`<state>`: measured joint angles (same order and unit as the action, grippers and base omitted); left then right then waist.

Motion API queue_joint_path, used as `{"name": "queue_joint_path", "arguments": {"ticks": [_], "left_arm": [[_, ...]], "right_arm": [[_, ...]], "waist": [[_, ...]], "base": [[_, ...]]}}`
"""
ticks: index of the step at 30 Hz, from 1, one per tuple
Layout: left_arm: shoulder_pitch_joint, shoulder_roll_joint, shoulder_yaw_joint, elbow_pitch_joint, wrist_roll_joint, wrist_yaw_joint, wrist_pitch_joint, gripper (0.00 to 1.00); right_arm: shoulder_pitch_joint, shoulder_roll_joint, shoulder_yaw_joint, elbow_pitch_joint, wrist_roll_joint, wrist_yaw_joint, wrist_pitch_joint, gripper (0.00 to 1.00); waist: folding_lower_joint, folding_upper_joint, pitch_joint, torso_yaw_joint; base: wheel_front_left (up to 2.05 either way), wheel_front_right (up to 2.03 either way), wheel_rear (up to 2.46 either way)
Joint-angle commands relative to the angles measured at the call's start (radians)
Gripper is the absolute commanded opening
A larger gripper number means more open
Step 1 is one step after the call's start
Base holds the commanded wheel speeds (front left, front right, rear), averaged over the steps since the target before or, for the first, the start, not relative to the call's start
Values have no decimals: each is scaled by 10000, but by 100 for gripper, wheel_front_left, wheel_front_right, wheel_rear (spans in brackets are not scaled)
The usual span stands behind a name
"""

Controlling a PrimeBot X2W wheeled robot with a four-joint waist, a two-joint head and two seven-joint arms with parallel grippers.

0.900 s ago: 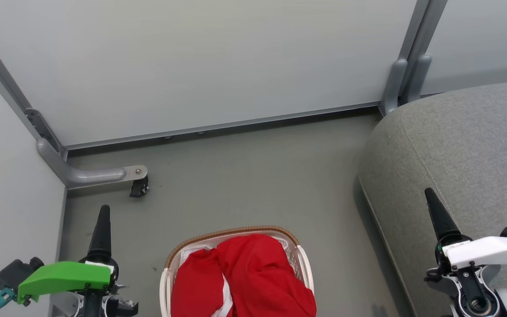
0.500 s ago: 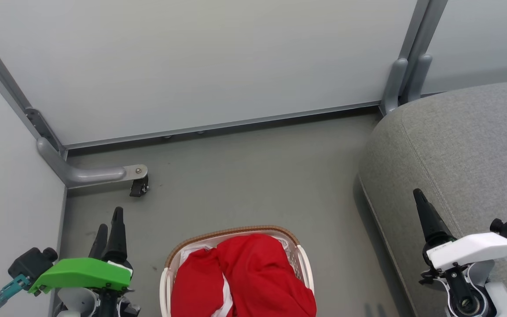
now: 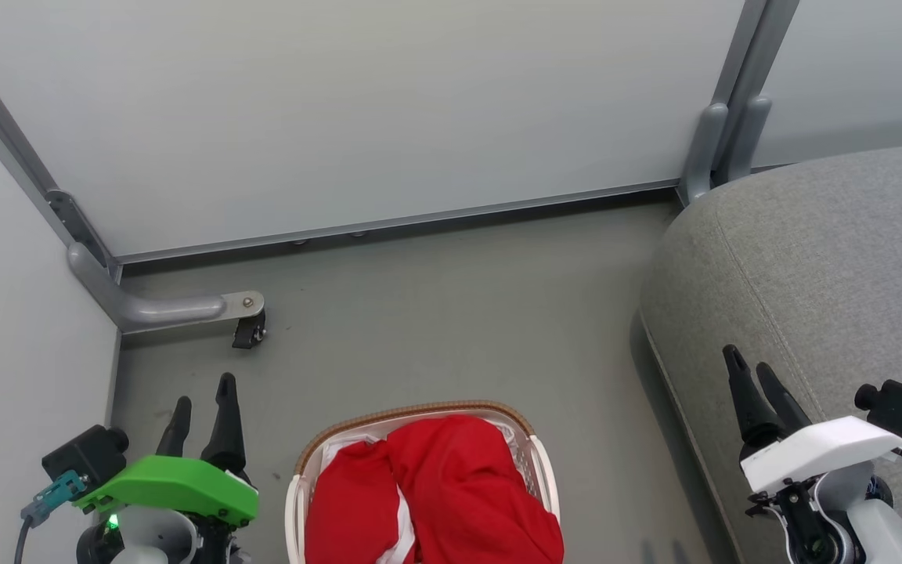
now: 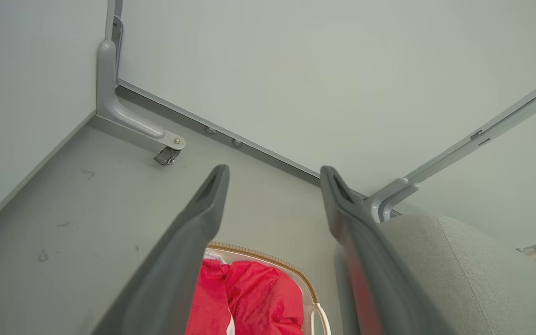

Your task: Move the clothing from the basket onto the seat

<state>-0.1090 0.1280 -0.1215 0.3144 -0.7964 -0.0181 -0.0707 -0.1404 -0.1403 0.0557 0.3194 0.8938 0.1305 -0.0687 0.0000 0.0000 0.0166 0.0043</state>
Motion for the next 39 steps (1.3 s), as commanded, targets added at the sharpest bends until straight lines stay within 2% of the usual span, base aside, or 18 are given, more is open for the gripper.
{"name": "queue_joint_path", "arguments": {"ticks": [1, 17, 22, 39], "left_arm": [[-381, 172, -99, -92, 356, 88, -102, 100], [-363, 377, -432, -158, 2057, 416, -585, 100], [-326, 261, -414, -307, 2424, 223, -723, 100], [-37, -31, -80, -174, 4213, -19, -1143, 100]], "right_arm": [[-321, -104, 48, -46, -328, 3, -121, 100], [-312, -194, 195, 109, -2219, 3, -604, 100], [-350, -233, 266, 194, -2723, 3, -745, 100], [-199, -248, 312, 530, -4396, 3, -1162, 100]], "waist": [[0, 0, 0, 2], [0, 0, 18, 63], [0, 0, 40, 91], [0, 0, -32, 183]], "base": [[0, 0, 0], [0, 0, 0], [0, 0, 0], [0, 0, 0]]}}
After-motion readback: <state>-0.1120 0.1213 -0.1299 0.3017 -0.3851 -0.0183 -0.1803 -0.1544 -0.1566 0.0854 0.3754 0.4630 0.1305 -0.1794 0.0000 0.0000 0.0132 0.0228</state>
